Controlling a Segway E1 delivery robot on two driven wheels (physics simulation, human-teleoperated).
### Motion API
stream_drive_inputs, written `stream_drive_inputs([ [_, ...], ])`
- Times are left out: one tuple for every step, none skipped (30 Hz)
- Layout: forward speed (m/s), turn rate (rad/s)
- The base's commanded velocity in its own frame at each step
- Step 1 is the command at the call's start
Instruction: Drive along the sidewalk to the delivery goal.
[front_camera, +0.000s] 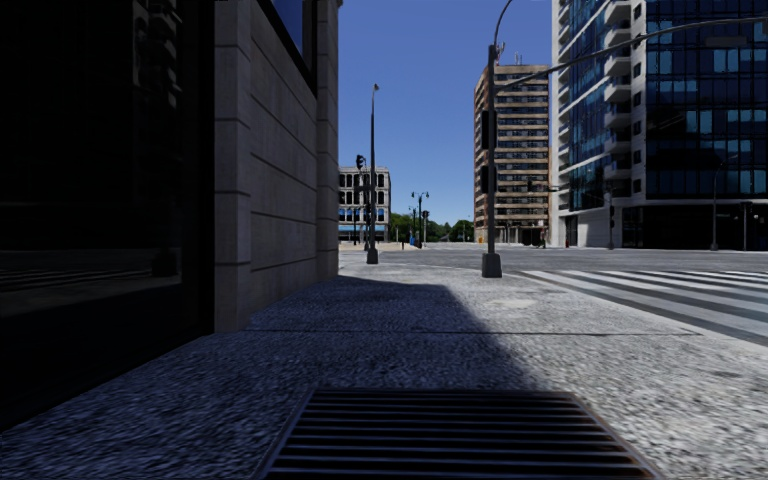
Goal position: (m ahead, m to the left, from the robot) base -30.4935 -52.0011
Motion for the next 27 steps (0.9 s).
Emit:
stream_drive_inputs([
  [1.99,-0.18],
  [1.99,-0.18],
  [1.99,-0.18],
  [1.99,-0.18],
  [1.99,-0.18],
  [1.99,-0.18],
  [1.99,-0.18],
  [1.99,-0.18],
  [1.99,-0.18],
  [1.99,-0.18],
  [1.99,-0.18],
  [1.99,-0.18],
  [1.99,-0.18],
  [1.99,-0.18],
  [1.99,-0.18],
  [1.99,-0.18],
  [1.96,-0.18],
  [1.96,-0.18],
  [1.96,-0.18],
  [1.96,-0.18],
  [1.96,-0.18],
  [1.96,-0.18],
  [2.0,-0.18],
  [2.0,-0.18],
  [2.0,-0.18],
  [2.0,-0.18],
  [2.0,-0.18],
])
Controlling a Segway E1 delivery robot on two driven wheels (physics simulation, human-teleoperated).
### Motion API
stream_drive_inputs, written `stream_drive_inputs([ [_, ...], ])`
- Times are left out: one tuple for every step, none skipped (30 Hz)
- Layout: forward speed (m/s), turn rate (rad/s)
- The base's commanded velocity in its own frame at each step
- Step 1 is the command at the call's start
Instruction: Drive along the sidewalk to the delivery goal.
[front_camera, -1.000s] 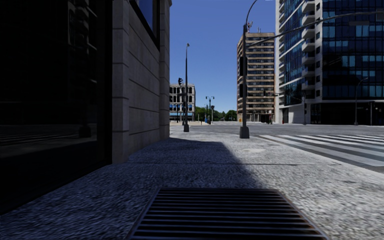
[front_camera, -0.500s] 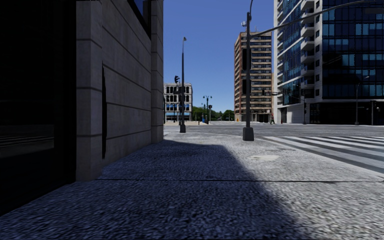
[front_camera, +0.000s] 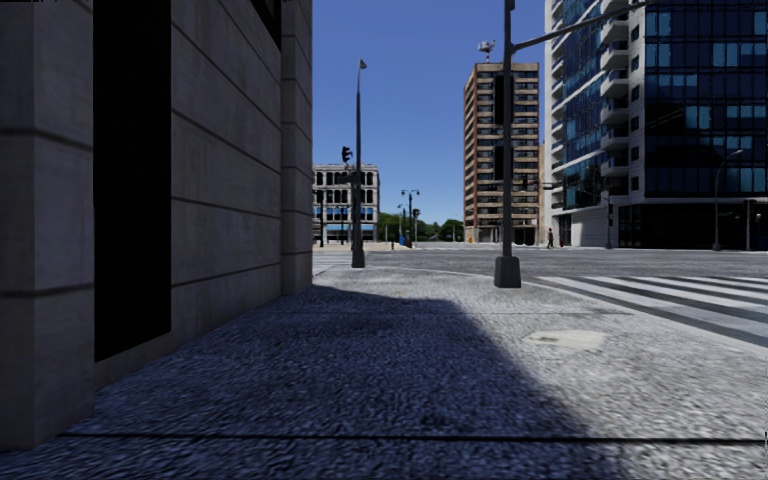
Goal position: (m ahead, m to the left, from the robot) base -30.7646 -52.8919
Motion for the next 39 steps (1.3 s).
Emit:
stream_drive_inputs([
  [2.0,-0.19],
  [1.99,-0.23],
  [1.99,-0.23],
  [1.92,-0.34],
  [1.86,-0.41],
  [1.86,-0.41],
  [1.83,-0.43],
  [1.83,-0.43],
  [1.83,-0.43],
  [1.84,-0.43],
  [1.84,-0.43],
  [1.84,-0.43],
  [1.84,-0.43],
  [1.84,-0.44],
  [1.84,-0.44],
  [1.84,-0.46],
  [1.84,-0.48],
  [1.84,-0.48],
  [1.84,-0.48],
  [1.84,-0.49],
  [1.84,-0.49],
  [1.84,-0.49],
  [1.84,-0.49],
  [1.84,-0.49],
  [1.84,-0.49],
  [1.84,-0.49],
  [1.84,-0.49],
  [1.84,-0.49],
  [1.84,-0.49],
  [1.84,-0.49],
  [1.84,-0.49],
  [1.84,-0.49],
  [1.84,-0.49],
  [1.84,-0.5],
  [1.84,-0.52],
  [1.84,-0.52],
  [1.84,-0.53],
  [1.84,-0.55],
  [1.84,-0.55],
])
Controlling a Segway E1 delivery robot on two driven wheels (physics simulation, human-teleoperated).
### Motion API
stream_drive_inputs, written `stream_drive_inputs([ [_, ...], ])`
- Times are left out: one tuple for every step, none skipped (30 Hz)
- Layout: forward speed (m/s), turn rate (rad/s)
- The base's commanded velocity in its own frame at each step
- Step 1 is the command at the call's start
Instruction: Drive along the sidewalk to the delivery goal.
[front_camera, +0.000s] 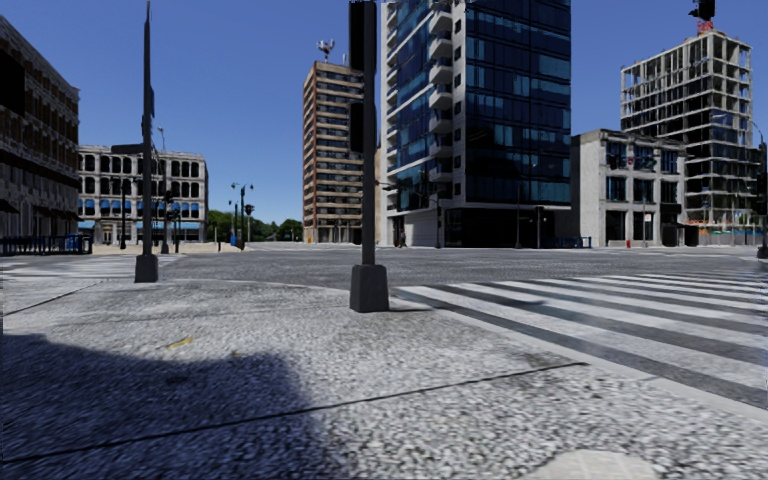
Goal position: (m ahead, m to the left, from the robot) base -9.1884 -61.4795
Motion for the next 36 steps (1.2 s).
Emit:
stream_drive_inputs([
  [1.84,-0.59],
  [1.84,-0.62],
  [1.84,-0.64],
  [1.84,-0.64],
  [1.84,-0.64],
  [1.84,-0.64],
  [1.84,-0.64],
  [1.84,-0.64],
  [1.84,-0.64],
  [1.84,-0.65],
  [1.84,-0.65],
  [1.84,-0.65],
  [1.84,-0.65],
  [1.84,-0.65],
  [1.84,-0.65],
  [1.84,-0.65],
  [1.84,-0.65],
  [1.84,-0.65],
  [1.84,-0.65],
  [1.84,-0.65],
  [1.84,-0.65],
  [1.84,-0.65],
  [1.84,-0.65],
  [1.84,-0.65],
  [1.84,-0.65],
  [1.84,-0.65],
  [1.84,-0.65],
  [1.84,-0.65],
  [1.84,-0.65],
  [1.84,-0.65],
  [1.84,-0.65],
  [1.84,-0.65],
  [1.84,-0.65],
  [1.84,-0.65],
  [1.84,-0.65],
  [1.84,-0.65],
])
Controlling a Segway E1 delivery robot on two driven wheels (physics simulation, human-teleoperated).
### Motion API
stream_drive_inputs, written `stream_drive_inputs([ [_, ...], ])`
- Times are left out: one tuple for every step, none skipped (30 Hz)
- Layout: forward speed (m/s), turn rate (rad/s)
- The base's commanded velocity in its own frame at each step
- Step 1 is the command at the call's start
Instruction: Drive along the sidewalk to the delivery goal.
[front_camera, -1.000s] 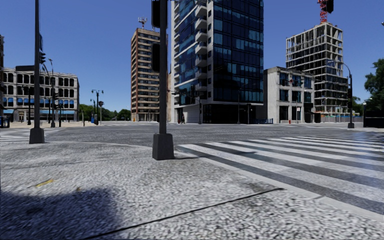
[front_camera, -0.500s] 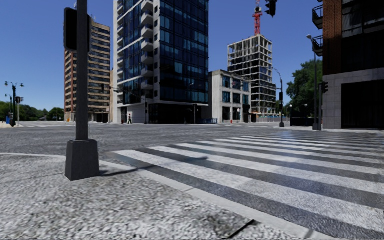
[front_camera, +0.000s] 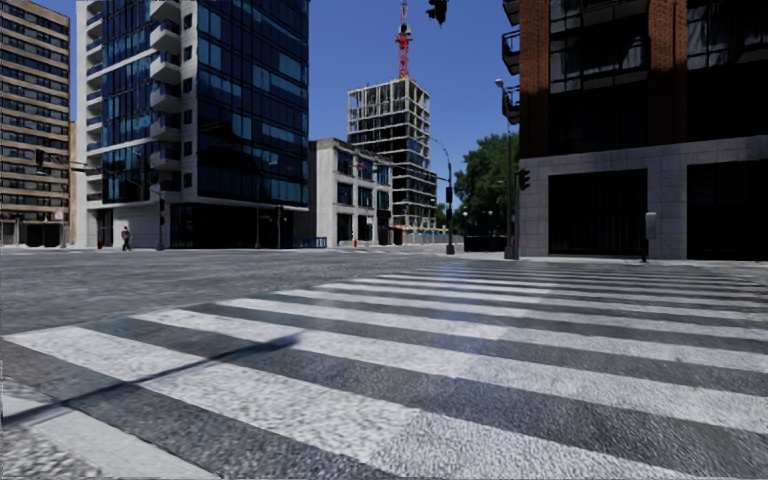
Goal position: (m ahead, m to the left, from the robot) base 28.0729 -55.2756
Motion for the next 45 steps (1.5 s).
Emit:
stream_drive_inputs([
  [1.84,-0.65],
  [1.84,-0.65],
  [1.84,-0.65],
  [1.84,-0.65],
  [1.84,-0.65],
  [1.84,-0.65],
  [1.84,-0.65],
  [1.84,-0.65],
  [1.84,-0.65],
  [1.84,-0.65],
  [1.84,-0.65],
  [1.84,-0.65],
  [1.82,-0.65],
  [1.82,-0.65],
  [1.79,-0.65],
  [1.79,-0.65],
  [1.79,-0.65],
  [1.79,-0.65],
  [1.79,-0.65],
  [1.78,-0.65],
  [1.78,-0.65],
  [1.78,-0.65],
  [1.78,-0.65],
  [1.78,-0.65],
  [1.78,-0.65],
  [1.78,-0.65],
  [1.78,-0.65],
  [1.78,-0.65],
  [1.78,-0.65],
  [1.78,-0.65],
  [1.78,-0.65],
  [1.78,-0.65],
  [1.78,-0.65],
  [1.76,-0.56],
  [1.71,-0.09],
  [1.71,-0.09],
  [1.68,-0.04],
  [1.65,-0.03],
  [1.65,-0.03],
  [1.64,-0.02],
  [1.63,-0.02],
  [1.63,-0.02],
  [1.63,-0.01],
  [1.63,0.0],
  [1.63,0.0],
])
